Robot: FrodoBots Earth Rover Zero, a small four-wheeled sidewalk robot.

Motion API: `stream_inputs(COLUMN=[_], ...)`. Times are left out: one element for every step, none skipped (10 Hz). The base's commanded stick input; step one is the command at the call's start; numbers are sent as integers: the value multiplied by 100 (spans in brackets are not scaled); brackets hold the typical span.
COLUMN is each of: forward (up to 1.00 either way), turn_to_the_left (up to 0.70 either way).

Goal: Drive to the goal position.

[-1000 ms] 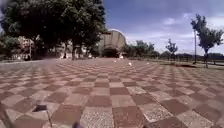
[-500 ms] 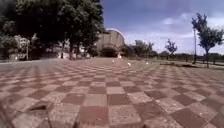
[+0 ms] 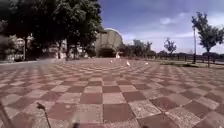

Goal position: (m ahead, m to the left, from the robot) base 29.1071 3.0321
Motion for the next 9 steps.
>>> stream_inputs(forward=[70,70,70,70,70,70,70,70,70], turn_to_the_left=[13,35,35,35,35,35,25,0,0])
